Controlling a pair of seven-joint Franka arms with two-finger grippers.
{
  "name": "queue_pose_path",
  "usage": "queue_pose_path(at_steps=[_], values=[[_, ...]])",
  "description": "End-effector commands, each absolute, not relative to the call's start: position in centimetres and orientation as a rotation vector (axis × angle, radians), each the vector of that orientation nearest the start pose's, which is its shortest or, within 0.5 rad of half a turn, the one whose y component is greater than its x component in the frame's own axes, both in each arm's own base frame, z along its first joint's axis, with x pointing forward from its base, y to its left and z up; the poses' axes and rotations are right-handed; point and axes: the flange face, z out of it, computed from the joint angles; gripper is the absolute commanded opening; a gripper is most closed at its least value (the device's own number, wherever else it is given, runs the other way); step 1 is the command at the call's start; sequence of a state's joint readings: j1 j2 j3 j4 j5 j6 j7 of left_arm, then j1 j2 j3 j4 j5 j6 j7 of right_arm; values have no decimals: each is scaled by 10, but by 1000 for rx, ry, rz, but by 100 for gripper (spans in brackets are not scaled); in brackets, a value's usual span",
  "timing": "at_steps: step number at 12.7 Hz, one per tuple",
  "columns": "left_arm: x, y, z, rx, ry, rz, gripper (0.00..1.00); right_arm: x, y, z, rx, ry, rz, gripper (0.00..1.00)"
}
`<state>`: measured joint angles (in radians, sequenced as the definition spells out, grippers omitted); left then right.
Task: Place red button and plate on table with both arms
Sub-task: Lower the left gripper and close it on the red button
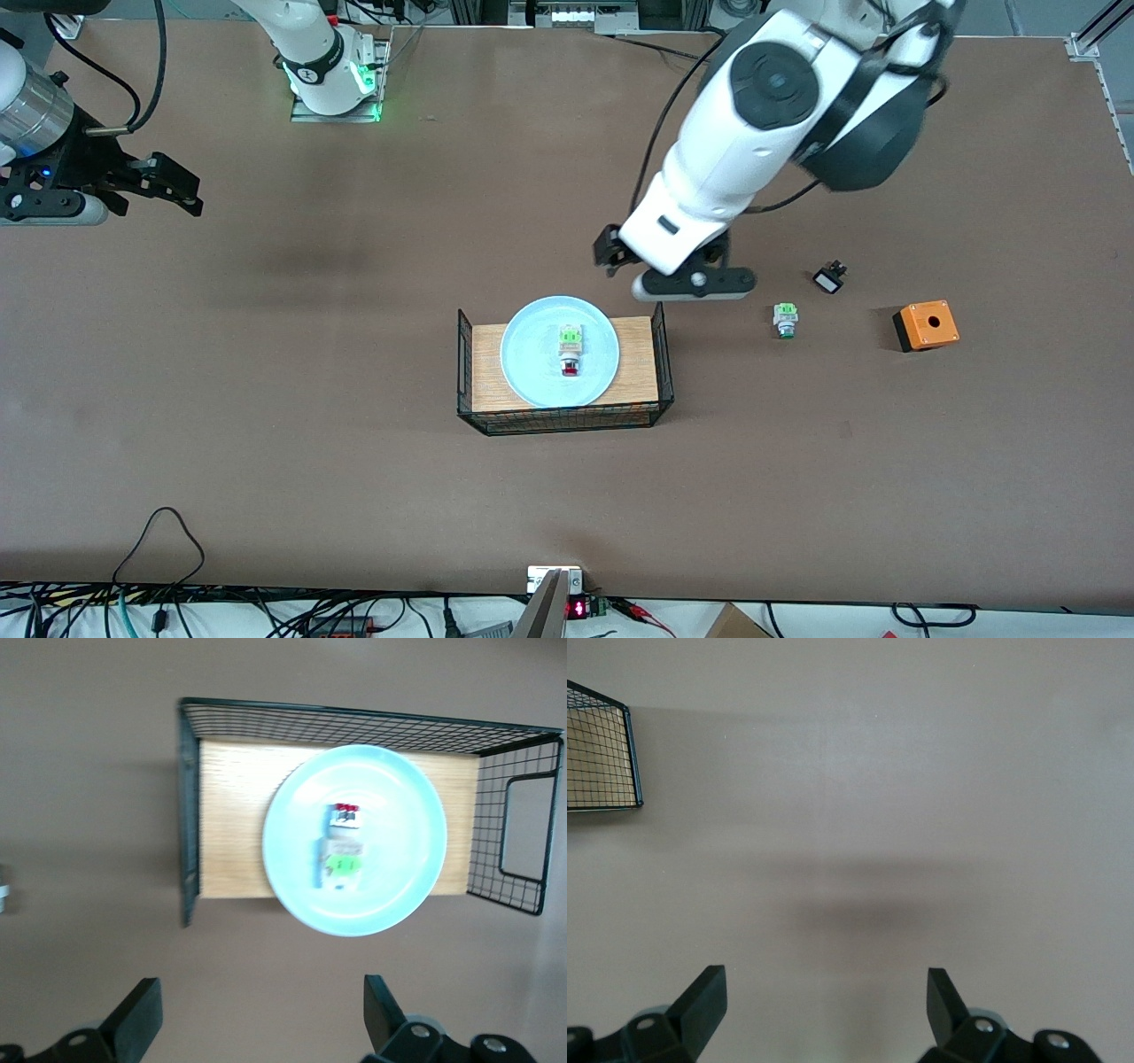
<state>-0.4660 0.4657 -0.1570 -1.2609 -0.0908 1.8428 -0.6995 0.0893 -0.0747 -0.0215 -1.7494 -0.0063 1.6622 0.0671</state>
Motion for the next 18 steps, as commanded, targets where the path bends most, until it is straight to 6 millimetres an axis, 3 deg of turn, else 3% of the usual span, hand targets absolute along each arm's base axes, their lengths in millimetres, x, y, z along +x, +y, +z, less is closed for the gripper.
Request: queue_pose_path(at_steps=[1, 3, 7, 9, 14, 18], values=[[596, -426, 490, -3378, -199, -103, 100, 536, 33, 590, -3158, -8, 10, 100], [591, -447, 480, -3322, -89, -254, 100, 536, 32, 589, -3158, -8, 13, 100], [580, -487, 445, -3238, -36, -424, 100, 536, 27, 589, -3158, 9, 13, 100], [586, -491, 418, -3207, -49, -463, 100, 536, 26, 589, -3158, 12, 16, 100], [588, -499, 394, -3209, -78, -502, 100, 536, 26, 587, -3156, 12, 18, 100], [590, -508, 363, -3177, -77, -588, 100, 536, 26, 587, -3156, 12, 18, 100]])
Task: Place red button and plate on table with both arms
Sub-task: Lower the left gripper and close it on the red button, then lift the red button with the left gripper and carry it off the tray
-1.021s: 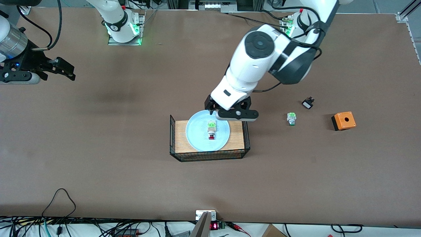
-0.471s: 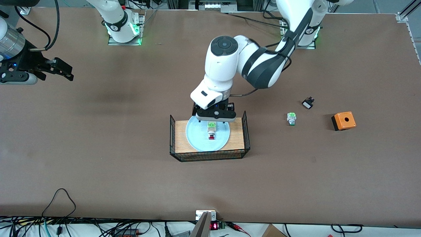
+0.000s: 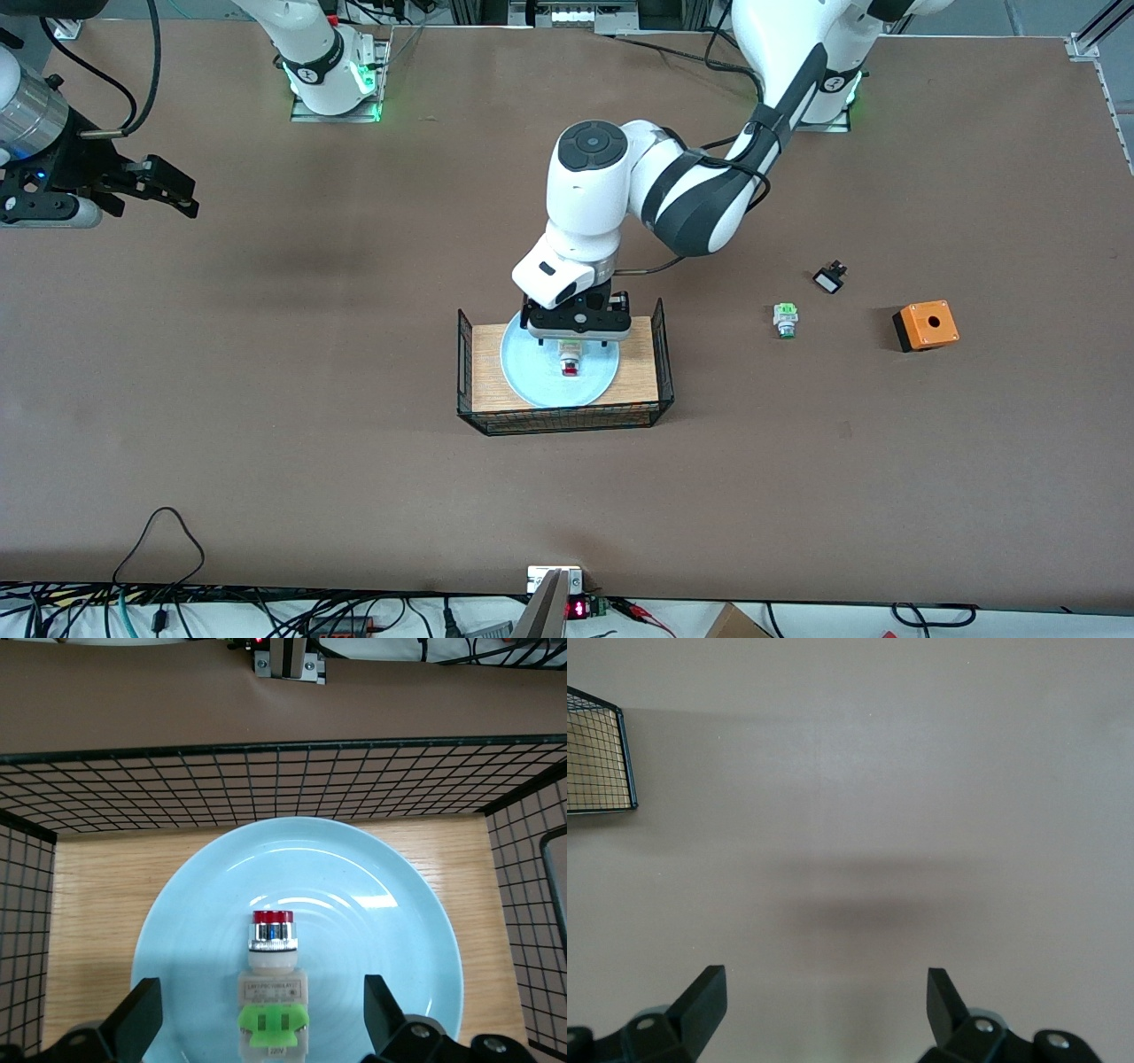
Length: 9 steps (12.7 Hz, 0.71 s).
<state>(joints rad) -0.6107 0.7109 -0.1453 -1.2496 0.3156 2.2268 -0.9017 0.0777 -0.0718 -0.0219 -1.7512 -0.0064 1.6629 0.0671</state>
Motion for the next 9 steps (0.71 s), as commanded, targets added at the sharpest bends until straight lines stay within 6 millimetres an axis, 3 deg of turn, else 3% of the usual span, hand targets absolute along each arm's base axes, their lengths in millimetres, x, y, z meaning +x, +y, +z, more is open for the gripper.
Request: queue_pose_path(at_steps=[1, 6, 9], values=[[591, -509, 356, -3183, -74, -595, 100, 536, 26, 587, -3156, 12, 18, 100], [592, -507, 346, -3122, -7, -643, 89, 536, 26, 588, -3156, 12, 16, 100], [591, -506, 342, -3118, -4, -632, 71, 536, 26, 588, -3156, 10, 18, 100]])
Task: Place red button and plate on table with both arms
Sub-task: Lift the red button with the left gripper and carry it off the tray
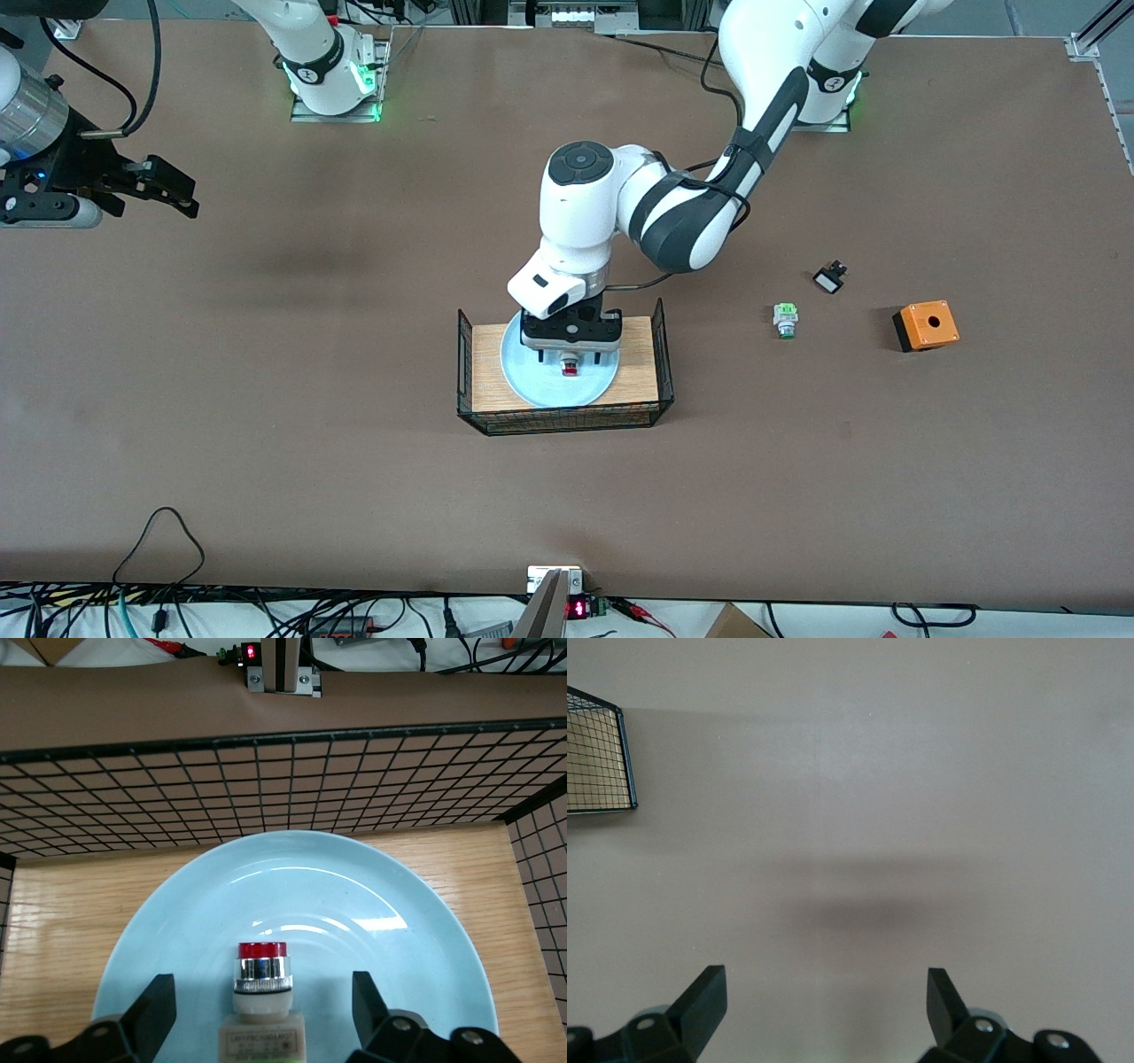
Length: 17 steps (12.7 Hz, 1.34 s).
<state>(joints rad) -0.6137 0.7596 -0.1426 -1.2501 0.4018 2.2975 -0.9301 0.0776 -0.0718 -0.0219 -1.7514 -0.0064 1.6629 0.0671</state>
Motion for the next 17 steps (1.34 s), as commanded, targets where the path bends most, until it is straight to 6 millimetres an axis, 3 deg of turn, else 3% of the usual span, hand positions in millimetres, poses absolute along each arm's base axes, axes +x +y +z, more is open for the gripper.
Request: queue_pose_path(at_steps=[1, 2, 4, 6, 10, 12, 15, 17], values=[[591, -505, 341, -3117, -10, -626, 70, 536, 25, 588, -3156, 12, 18, 100], [589, -507, 341, -3118, -6, -620, 70, 536, 25, 588, -3156, 12, 16, 100], [588, -506, 339, -3121, -8, -607, 60, 536, 25, 588, -3156, 12, 16, 100], [585, -507, 335, -3120, -3, -593, 59, 536, 25, 588, -3156, 12, 16, 100], [586, -506, 338, -3124, -12, -587, 28, 536, 25, 587, -3156, 12, 18, 100], [585, -504, 344, -3113, -17, -578, 24, 536, 25, 587, -3158, 12, 13, 100], [582, -495, 384, -3100, -69, -536, 24, 536, 25, 587, -3156, 10, 13, 100], [578, -486, 425, -3145, -147, -479, 24, 536, 25, 587, -3156, 5, 11, 100]])
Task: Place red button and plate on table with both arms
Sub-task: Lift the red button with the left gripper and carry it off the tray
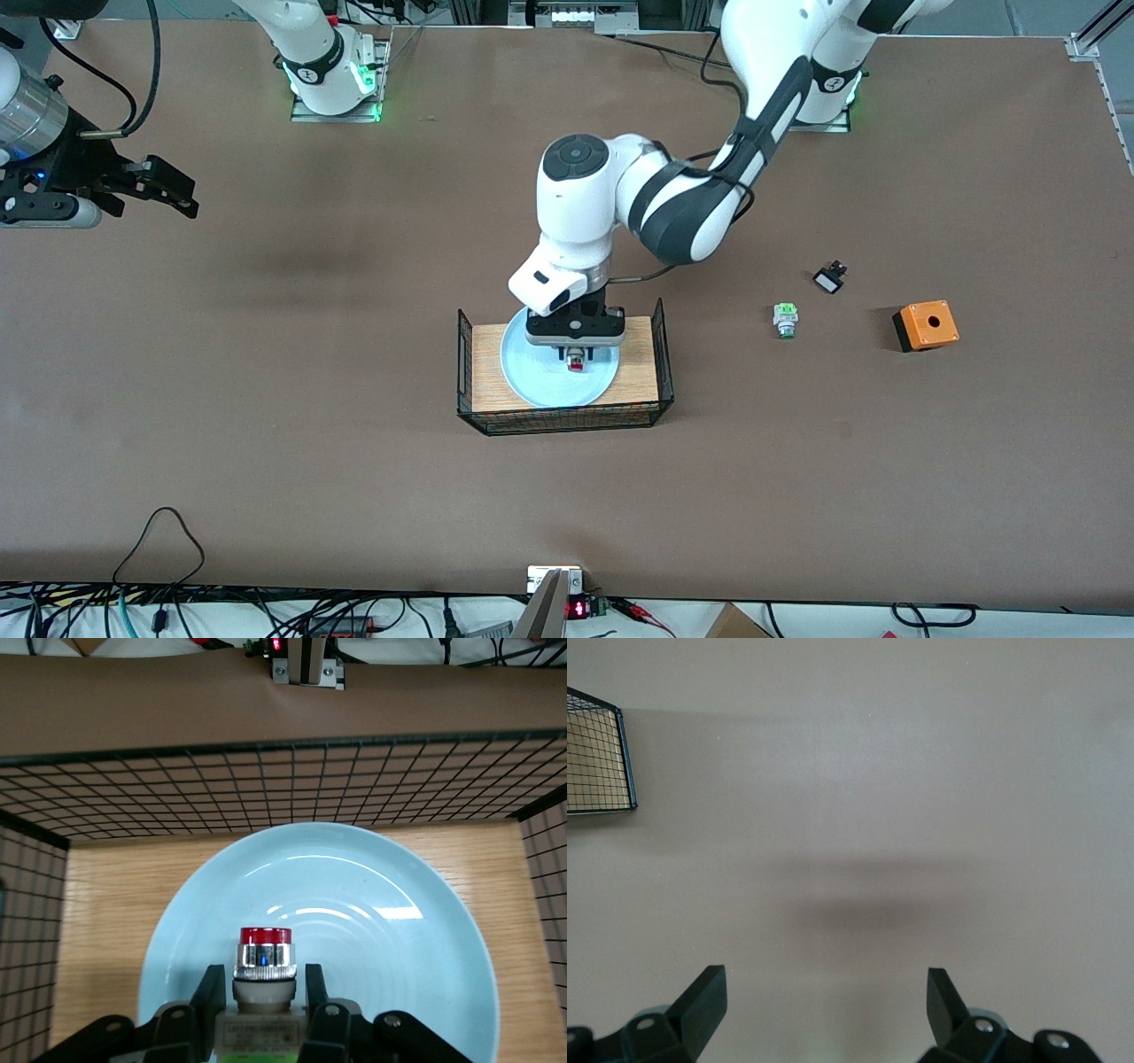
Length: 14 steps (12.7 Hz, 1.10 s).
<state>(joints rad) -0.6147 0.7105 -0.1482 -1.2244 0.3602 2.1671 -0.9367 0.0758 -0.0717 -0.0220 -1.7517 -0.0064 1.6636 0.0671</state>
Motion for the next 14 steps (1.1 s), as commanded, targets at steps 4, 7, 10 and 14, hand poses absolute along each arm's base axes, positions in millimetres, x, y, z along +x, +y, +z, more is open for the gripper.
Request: queue_pose_path(at_steps=[4, 7, 10, 14], values=[[581, -431, 483, -3091, -189, -340, 24, 533, 55, 590, -3145, -211, 4, 100], [609, -358, 508, -3090, -27, -228, 24, 521, 124, 591, -3124, -423, 13, 100], [642, -276, 507, -3079, 136, -107, 24, 505, 185, 587, -3093, -614, 14, 100], [684, -160, 473, -3076, 348, 1, 24, 476, 273, 581, -3021, -910, 17, 100]])
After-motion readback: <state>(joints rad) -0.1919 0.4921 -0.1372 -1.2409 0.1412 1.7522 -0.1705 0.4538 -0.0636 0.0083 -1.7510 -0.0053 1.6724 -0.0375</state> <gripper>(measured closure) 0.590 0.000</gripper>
